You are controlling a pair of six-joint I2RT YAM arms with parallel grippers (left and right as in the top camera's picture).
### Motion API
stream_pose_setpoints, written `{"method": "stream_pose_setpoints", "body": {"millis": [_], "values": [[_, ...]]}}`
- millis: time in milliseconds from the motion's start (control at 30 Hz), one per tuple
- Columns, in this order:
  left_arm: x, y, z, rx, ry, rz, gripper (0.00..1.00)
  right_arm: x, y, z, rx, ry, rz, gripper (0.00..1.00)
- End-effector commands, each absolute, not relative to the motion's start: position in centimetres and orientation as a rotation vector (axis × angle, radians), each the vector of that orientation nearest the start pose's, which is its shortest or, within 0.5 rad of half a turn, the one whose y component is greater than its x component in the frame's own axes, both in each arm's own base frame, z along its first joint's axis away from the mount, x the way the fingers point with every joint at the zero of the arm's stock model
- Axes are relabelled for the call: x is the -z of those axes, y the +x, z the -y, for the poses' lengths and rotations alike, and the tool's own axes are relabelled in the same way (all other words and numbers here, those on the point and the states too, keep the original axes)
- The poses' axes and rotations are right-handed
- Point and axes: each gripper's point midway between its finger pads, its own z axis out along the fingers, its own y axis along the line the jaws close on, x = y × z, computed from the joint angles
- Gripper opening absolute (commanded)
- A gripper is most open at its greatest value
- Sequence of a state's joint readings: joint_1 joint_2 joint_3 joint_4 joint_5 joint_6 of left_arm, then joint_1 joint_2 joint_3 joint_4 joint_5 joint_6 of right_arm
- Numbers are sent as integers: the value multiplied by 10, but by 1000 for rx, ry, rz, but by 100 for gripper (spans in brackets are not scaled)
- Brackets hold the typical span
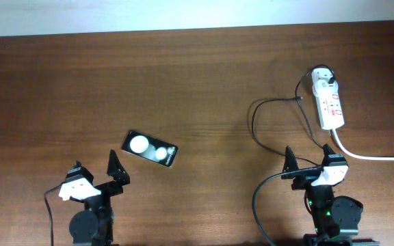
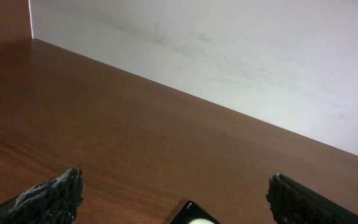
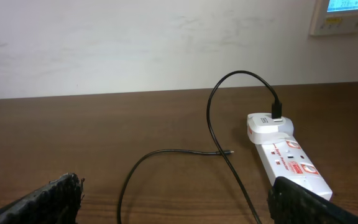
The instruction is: Plug charger to phone and switch on socket
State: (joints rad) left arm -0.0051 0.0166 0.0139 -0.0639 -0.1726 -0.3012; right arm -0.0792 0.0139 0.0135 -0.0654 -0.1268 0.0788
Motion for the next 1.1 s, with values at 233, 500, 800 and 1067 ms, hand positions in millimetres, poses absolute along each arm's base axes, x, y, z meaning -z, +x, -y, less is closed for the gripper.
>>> {"method": "stream_pose_setpoints", "body": {"millis": [233, 500, 800, 1067], "values": [[-160, 244, -29, 76, -359, -1595, 99, -156, 246, -2, -102, 41, -1648, 99], [-160, 244, -29, 76, -360, -1595, 99, -156, 246, -2, -102, 42, -1648, 99], [-187, 240, -7, 183, -260, -1603, 99, -156, 246, -2, -102, 42, -1648, 99], [-271, 252, -8, 131, -242, -1754, 99, -156, 246, -2, -102, 41, -1648, 99]]}}
